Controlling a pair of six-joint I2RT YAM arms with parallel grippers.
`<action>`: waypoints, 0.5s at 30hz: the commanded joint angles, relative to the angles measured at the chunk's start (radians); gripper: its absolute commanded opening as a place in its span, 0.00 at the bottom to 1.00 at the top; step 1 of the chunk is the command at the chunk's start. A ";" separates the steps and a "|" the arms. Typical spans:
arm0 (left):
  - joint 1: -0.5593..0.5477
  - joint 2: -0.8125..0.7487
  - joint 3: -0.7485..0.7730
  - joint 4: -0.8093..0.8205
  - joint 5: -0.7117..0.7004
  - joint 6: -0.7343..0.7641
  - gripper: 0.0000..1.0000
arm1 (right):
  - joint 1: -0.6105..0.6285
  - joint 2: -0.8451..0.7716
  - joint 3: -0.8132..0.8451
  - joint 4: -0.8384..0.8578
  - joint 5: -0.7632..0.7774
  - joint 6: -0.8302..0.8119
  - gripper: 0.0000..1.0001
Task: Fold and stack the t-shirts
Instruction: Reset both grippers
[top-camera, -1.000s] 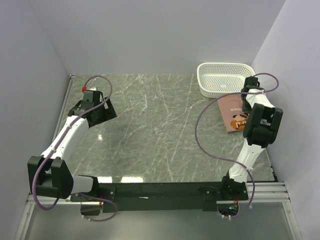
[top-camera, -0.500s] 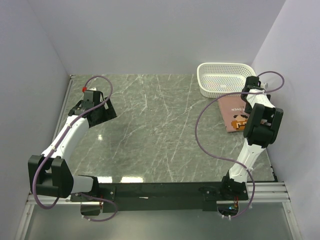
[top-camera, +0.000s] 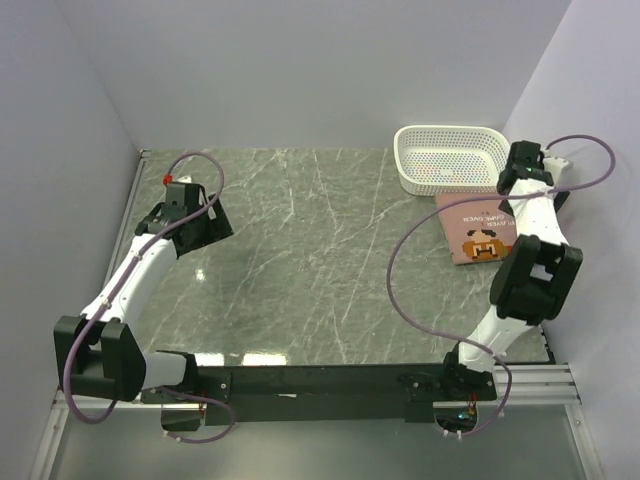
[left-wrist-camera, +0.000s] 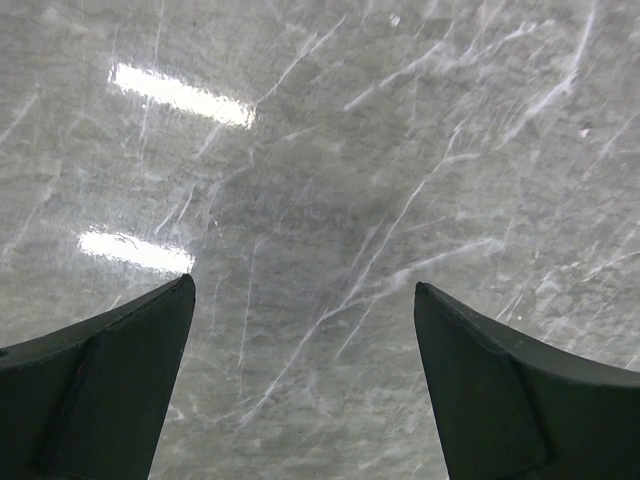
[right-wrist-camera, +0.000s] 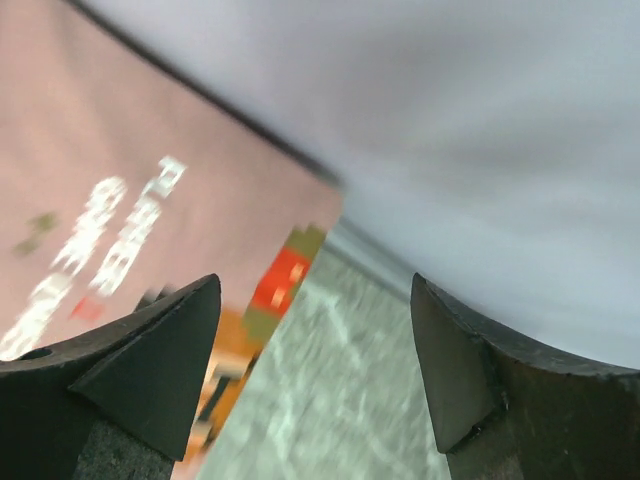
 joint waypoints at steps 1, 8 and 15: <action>0.005 -0.074 0.002 0.046 -0.017 -0.006 0.97 | -0.006 -0.178 -0.011 -0.075 -0.122 0.148 0.83; 0.005 -0.258 0.057 -0.071 -0.069 -0.083 0.98 | -0.006 -0.620 -0.121 -0.091 -0.421 0.194 0.87; 0.005 -0.537 0.078 -0.210 -0.154 -0.109 0.98 | 0.058 -1.083 -0.325 -0.008 -0.564 0.269 0.89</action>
